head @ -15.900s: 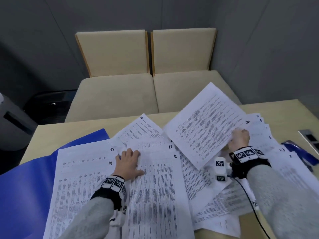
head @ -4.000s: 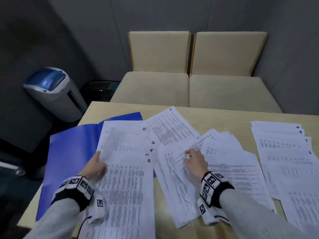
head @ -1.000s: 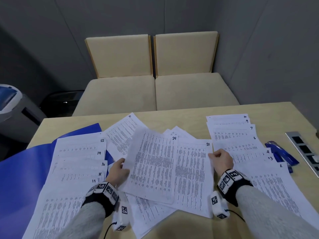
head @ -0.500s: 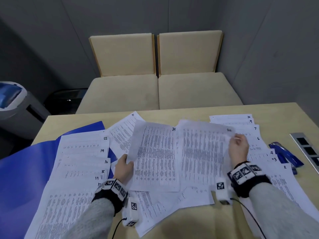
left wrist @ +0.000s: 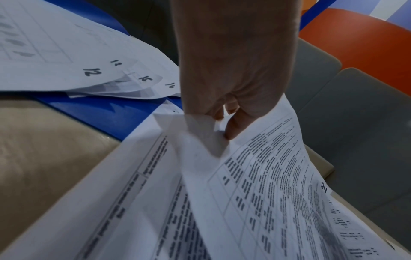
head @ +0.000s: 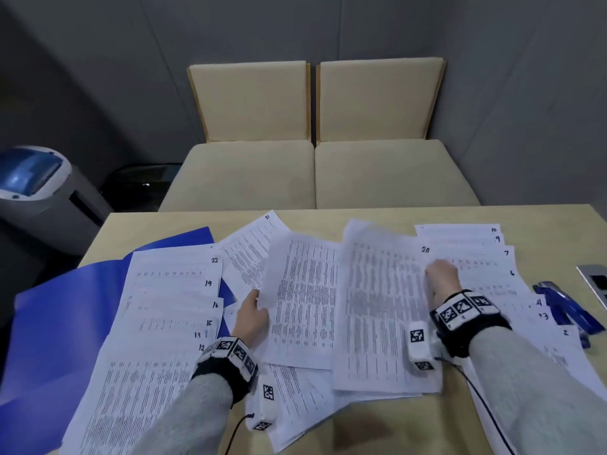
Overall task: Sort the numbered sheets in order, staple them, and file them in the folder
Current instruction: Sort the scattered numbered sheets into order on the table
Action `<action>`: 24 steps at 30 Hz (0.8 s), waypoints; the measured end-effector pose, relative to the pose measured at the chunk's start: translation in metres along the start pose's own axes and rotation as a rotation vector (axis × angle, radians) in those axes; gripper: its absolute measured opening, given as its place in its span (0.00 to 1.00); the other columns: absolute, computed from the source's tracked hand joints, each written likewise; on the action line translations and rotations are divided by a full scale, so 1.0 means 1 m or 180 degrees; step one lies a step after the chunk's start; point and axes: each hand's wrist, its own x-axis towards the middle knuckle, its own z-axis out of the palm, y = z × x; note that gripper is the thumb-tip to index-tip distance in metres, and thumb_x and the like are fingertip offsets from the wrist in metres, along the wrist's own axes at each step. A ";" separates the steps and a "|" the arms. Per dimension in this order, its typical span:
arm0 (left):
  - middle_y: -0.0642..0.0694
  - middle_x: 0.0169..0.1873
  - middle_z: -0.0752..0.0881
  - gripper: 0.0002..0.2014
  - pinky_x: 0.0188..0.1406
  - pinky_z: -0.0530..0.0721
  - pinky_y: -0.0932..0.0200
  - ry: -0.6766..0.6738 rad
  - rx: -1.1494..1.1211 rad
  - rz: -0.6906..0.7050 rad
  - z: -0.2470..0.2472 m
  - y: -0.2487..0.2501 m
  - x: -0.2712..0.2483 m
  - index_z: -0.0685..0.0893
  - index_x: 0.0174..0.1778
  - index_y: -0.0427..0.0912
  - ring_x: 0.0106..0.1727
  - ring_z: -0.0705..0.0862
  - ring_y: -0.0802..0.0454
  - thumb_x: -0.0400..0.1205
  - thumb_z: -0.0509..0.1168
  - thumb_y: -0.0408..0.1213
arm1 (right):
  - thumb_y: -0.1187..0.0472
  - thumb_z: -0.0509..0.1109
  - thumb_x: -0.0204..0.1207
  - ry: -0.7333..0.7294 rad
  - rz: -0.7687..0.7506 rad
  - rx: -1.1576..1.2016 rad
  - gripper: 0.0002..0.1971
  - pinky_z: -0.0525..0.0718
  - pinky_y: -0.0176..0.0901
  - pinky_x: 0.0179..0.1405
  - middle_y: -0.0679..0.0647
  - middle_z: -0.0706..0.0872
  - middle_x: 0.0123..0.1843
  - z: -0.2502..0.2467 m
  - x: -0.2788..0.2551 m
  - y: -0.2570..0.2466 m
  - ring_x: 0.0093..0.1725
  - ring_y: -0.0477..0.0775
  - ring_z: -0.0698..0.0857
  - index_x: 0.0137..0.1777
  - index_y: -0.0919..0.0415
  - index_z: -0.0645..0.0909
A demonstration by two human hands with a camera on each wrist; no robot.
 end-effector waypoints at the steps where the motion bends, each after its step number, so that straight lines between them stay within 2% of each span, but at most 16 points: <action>1: 0.46 0.49 0.88 0.16 0.54 0.84 0.44 0.0033 -0.0034 0.0002 -0.001 0.000 0.000 0.78 0.54 0.49 0.51 0.86 0.42 0.76 0.55 0.27 | 0.71 0.51 0.84 -0.0150 0.0135 -0.0209 0.19 0.73 0.50 0.68 0.70 0.77 0.69 0.006 -0.001 0.004 0.69 0.67 0.75 0.71 0.77 0.72; 2: 0.46 0.48 0.87 0.16 0.52 0.83 0.45 0.0064 -0.0042 -0.0014 -0.003 -0.001 0.000 0.78 0.53 0.48 0.50 0.86 0.42 0.77 0.54 0.25 | 0.70 0.52 0.84 -0.0332 0.0287 -0.0344 0.19 0.72 0.49 0.71 0.71 0.75 0.71 0.012 -0.007 0.006 0.72 0.67 0.74 0.72 0.78 0.71; 5: 0.44 0.47 0.88 0.15 0.52 0.85 0.43 0.0045 -0.0079 -0.0129 -0.005 -0.005 0.003 0.78 0.53 0.48 0.48 0.87 0.41 0.77 0.54 0.26 | 0.70 0.53 0.85 -0.0791 0.0230 -0.0861 0.19 0.69 0.46 0.73 0.69 0.75 0.73 0.036 -0.025 0.012 0.74 0.65 0.73 0.73 0.77 0.71; 7: 0.44 0.46 0.88 0.14 0.48 0.84 0.48 -0.0027 -0.0156 -0.0233 -0.004 -0.005 0.004 0.78 0.53 0.45 0.47 0.87 0.42 0.78 0.53 0.26 | 0.70 0.55 0.84 -0.0934 0.0175 -0.0962 0.18 0.73 0.48 0.71 0.69 0.77 0.71 0.056 -0.039 0.018 0.72 0.65 0.75 0.71 0.77 0.73; 9: 0.44 0.40 0.85 0.10 0.43 0.79 0.54 -0.0014 -0.0204 -0.0340 -0.002 -0.006 0.006 0.77 0.47 0.40 0.41 0.82 0.45 0.80 0.52 0.26 | 0.72 0.59 0.80 -0.0865 0.0066 -0.0952 0.17 0.78 0.46 0.64 0.67 0.81 0.66 0.075 -0.043 0.027 0.66 0.66 0.80 0.67 0.73 0.77; 12: 0.41 0.36 0.78 0.08 0.41 0.72 0.55 0.0030 -0.0240 -0.0436 -0.002 -0.007 0.008 0.72 0.39 0.40 0.38 0.75 0.49 0.81 0.50 0.28 | 0.71 0.61 0.77 -0.0732 0.0130 -0.0685 0.09 0.72 0.39 0.51 0.62 0.84 0.58 0.092 -0.052 0.028 0.54 0.58 0.80 0.54 0.63 0.79; 14: 0.43 0.35 0.77 0.09 0.38 0.71 0.56 0.0067 -0.0244 -0.0518 -0.003 -0.008 0.010 0.71 0.38 0.40 0.37 0.74 0.49 0.82 0.50 0.29 | 0.70 0.61 0.78 -0.0740 0.0074 -0.0626 0.06 0.71 0.39 0.49 0.59 0.82 0.50 0.098 -0.057 0.022 0.49 0.56 0.77 0.50 0.61 0.76; 17: 0.46 0.30 0.69 0.12 0.33 0.65 0.56 0.0151 -0.0209 -0.0436 -0.003 -0.003 0.007 0.65 0.34 0.42 0.32 0.67 0.52 0.85 0.52 0.33 | 0.70 0.62 0.77 -0.0801 0.0038 -0.0547 0.06 0.72 0.40 0.47 0.57 0.80 0.48 0.104 -0.059 0.018 0.48 0.56 0.78 0.49 0.60 0.76; 18: 0.47 0.30 0.69 0.13 0.33 0.65 0.56 0.0133 -0.0164 -0.0415 -0.004 -0.002 0.007 0.65 0.34 0.43 0.31 0.67 0.52 0.85 0.54 0.36 | 0.70 0.62 0.76 -0.0843 0.0041 -0.0513 0.06 0.73 0.40 0.48 0.57 0.81 0.49 0.105 -0.058 0.017 0.49 0.56 0.78 0.49 0.60 0.76; 20: 0.47 0.36 0.78 0.07 0.37 0.74 0.56 -0.0049 -0.0092 -0.0365 -0.003 -0.006 0.010 0.72 0.41 0.42 0.35 0.76 0.51 0.84 0.58 0.38 | 0.69 0.62 0.76 -0.0911 0.0049 -0.0497 0.08 0.76 0.43 0.51 0.58 0.82 0.53 0.106 -0.056 0.017 0.53 0.57 0.80 0.53 0.62 0.78; 21: 0.46 0.44 0.83 0.05 0.44 0.80 0.56 -0.0163 -0.0047 -0.0405 -0.003 -0.009 0.012 0.76 0.51 0.42 0.43 0.83 0.49 0.83 0.59 0.39 | 0.69 0.62 0.76 -0.0925 0.0077 -0.0486 0.11 0.77 0.44 0.53 0.59 0.82 0.55 0.106 -0.054 0.018 0.55 0.58 0.80 0.56 0.63 0.78; 22: 0.46 0.52 0.85 0.11 0.52 0.82 0.53 -0.0273 0.0100 -0.0417 -0.003 -0.010 0.012 0.76 0.59 0.43 0.52 0.84 0.48 0.82 0.60 0.41 | 0.70 0.60 0.76 -0.0934 0.0099 -0.0460 0.13 0.77 0.45 0.54 0.60 0.82 0.58 0.107 -0.052 0.018 0.57 0.59 0.80 0.59 0.64 0.78; 23: 0.47 0.55 0.84 0.13 0.56 0.81 0.51 -0.0356 0.0294 -0.0391 -0.003 -0.009 0.011 0.76 0.60 0.44 0.55 0.84 0.47 0.82 0.59 0.44 | 0.71 0.59 0.77 -0.0949 0.0094 -0.0454 0.14 0.78 0.47 0.55 0.61 0.82 0.59 0.108 -0.052 0.017 0.58 0.60 0.80 0.61 0.65 0.78; 24: 0.47 0.49 0.84 0.11 0.54 0.80 0.53 -0.0313 0.0553 -0.0285 -0.003 -0.005 0.010 0.76 0.54 0.43 0.52 0.83 0.47 0.83 0.57 0.46 | 0.72 0.57 0.77 -0.0940 0.0065 -0.0458 0.15 0.79 0.48 0.55 0.61 0.82 0.60 0.109 -0.049 0.018 0.58 0.61 0.81 0.61 0.66 0.78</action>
